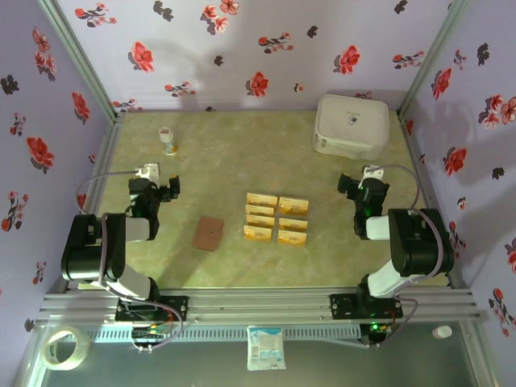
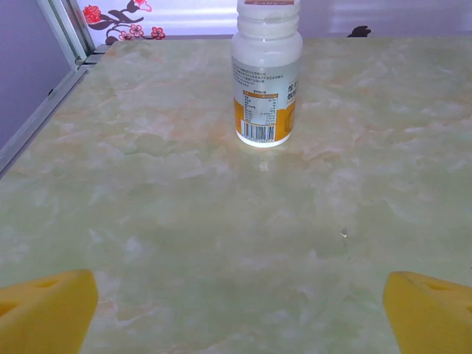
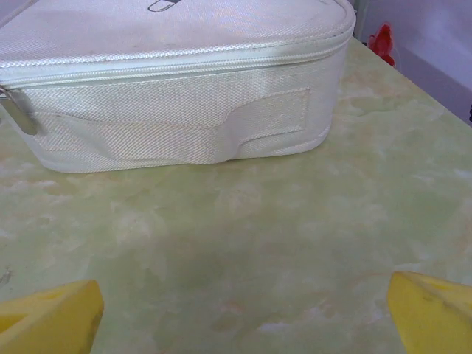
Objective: Put the credit cards into the card holder
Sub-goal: Move the storage box to the center of the table.
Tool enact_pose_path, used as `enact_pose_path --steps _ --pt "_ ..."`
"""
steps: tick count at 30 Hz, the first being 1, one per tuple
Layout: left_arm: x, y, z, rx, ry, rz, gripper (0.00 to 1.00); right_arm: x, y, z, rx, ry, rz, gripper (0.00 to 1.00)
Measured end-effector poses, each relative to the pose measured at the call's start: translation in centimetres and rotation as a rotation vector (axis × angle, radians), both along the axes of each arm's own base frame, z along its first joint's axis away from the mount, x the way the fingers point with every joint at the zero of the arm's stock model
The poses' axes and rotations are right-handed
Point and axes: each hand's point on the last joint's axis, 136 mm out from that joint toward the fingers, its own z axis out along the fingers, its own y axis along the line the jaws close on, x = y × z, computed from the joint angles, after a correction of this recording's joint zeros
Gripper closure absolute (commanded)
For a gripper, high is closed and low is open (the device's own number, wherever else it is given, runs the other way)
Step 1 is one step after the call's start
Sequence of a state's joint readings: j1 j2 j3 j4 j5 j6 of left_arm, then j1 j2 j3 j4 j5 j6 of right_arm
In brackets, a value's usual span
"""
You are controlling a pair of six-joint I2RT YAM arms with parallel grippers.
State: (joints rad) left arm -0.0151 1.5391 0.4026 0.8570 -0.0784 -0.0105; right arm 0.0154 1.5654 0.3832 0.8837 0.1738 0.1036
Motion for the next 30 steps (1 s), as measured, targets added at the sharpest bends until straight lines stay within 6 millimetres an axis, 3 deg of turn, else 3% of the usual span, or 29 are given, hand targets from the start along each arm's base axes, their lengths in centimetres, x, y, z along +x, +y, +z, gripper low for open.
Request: enact_pose_path --steps 30 --pt "-0.04 0.73 -0.03 -0.002 0.001 0.024 0.0 0.06 0.34 -0.03 0.011 0.0 0.023 0.01"
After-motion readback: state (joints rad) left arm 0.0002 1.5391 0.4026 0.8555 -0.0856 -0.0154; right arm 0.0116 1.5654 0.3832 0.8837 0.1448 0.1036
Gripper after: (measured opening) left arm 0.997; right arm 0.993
